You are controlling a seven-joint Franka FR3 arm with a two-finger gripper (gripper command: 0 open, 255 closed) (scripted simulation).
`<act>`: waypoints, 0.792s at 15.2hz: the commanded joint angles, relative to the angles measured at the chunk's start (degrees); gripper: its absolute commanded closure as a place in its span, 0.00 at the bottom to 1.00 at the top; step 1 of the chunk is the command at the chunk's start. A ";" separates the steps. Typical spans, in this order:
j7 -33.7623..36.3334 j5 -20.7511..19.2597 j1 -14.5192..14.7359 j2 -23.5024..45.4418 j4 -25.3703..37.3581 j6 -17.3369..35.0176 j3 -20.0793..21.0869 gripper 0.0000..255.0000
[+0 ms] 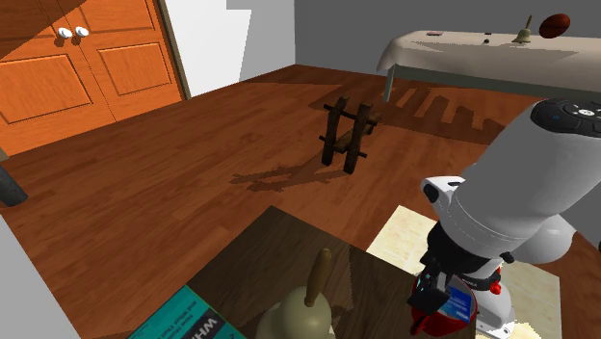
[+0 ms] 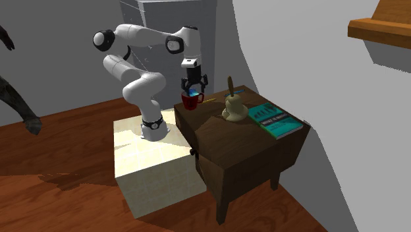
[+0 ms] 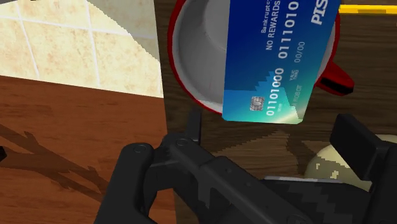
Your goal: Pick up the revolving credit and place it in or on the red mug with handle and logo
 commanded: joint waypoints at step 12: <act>0.35 -3.79 -1.64 0.26 6.95 -6.39 -3.93 0.00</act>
